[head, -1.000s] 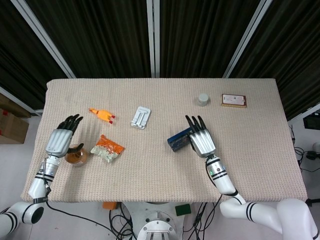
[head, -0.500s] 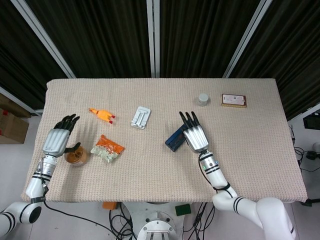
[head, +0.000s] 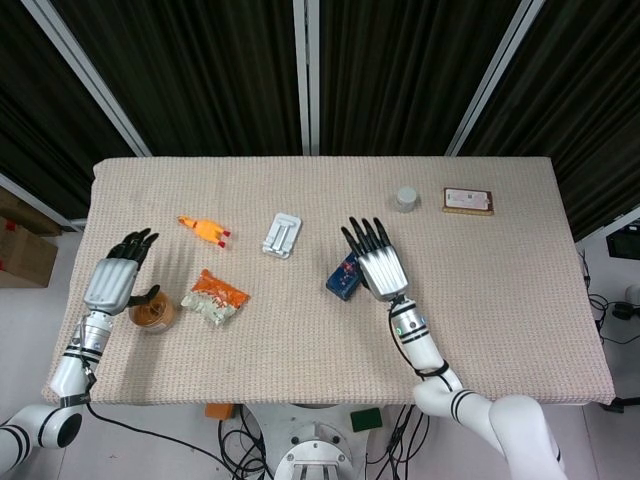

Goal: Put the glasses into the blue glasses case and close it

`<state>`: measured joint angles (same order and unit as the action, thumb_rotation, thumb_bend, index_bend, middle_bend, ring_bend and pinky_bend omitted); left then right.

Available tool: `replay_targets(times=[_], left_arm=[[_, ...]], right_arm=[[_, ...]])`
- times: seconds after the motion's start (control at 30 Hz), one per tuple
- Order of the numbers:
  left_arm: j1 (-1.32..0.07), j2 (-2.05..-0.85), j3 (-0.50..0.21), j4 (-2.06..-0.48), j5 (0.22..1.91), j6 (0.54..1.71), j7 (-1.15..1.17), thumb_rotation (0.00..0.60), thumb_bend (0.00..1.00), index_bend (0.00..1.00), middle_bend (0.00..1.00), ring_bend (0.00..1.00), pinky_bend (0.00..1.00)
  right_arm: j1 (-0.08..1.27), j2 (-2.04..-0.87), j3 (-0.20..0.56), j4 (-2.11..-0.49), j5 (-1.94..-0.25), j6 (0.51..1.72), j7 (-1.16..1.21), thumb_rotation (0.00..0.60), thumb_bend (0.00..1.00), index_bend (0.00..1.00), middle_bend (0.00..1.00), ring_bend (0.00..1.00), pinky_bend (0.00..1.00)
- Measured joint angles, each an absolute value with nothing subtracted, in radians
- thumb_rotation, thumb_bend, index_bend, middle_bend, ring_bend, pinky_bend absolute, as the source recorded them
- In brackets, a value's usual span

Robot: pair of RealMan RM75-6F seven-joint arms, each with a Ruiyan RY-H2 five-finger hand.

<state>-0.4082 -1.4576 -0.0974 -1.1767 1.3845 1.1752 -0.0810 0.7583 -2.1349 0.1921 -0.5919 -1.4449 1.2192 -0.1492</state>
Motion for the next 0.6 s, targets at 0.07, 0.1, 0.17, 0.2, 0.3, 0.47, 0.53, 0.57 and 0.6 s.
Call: replay_targets(times=[0.07,0.1,0.17,0.2,0.3,0.47,0.53,0.57,0.6], left_arm=[[-0.408,-1.458,-0.097,-1.176,1.384,1.173,-0.082,0.6,0.05,0.05,0.0,0.03,0.2],[-0.408,-1.459,-0.096,-1.175,1.384,1.172,-0.082,0.6,0.04,0.05,0.0,0.03,0.2],[-0.408,-1.459,-0.096,-1.174,1.384,1.172,-0.083,0.6,0.05,0.05,0.0,0.03,0.2],[-0.408,-1.46,-0.097,-1.174,1.383,1.172,-0.083,0.6,0.05,0.05,0.0,0.03,0.2],[-0.407,-1.459,-0.097,-1.175,1.383,1.174,-0.083,0.6,0.05,0.05,0.0,0.03,0.2],[-0.406,-1.453,-0.099,-1.185,1.384,1.181,-0.077,0.6,0.05,0.05,0.0,0.03,0.2],[-0.404,-1.449,-0.101,-1.193,1.385,1.191,-0.072,0.6,0.05,0.05,0.0,0.03,0.2],[-0.402,-1.447,-0.102,-1.198,1.386,1.197,-0.07,0.6,0.05,0.05,0.0,0.03,0.2],[-0.399,-1.444,-0.102,-1.205,1.387,1.205,-0.066,0.6,0.05,0.05,0.0,0.03,0.2]], right_arm=[[0.762,-2.142,0.193,-0.577,-1.447,1.219,-0.14,0.6,0.48,0.0,0.0,0.0,0.0],[0.763,-2.144,0.194,-0.572,-1.447,1.216,-0.139,0.6,0.48,0.0,0.0,0.0,0.0],[0.767,-2.149,0.196,-0.563,-1.446,1.21,-0.138,0.6,0.47,0.0,0.0,0.0,0.0],[0.768,-2.15,0.197,-0.562,-1.446,1.211,-0.137,0.6,0.47,0.0,0.0,0.0,0.0],[0.767,-2.149,0.199,-0.563,-1.448,1.226,-0.133,0.6,0.47,0.0,0.0,0.0,0.0],[0.748,-2.124,0.204,-0.589,-1.454,1.292,-0.117,0.6,0.47,0.0,0.0,0.0,0.0],[0.73,-2.096,0.204,-0.623,-1.459,1.328,-0.114,0.6,0.47,0.0,0.0,0.0,0.0],[0.719,-2.08,0.203,-0.643,-1.461,1.344,-0.114,0.6,0.47,0.0,0.0,0.0,0.0],[0.708,-2.062,0.202,-0.667,-1.463,1.359,-0.115,0.6,0.47,0.0,0.0,0.0,0.0]])
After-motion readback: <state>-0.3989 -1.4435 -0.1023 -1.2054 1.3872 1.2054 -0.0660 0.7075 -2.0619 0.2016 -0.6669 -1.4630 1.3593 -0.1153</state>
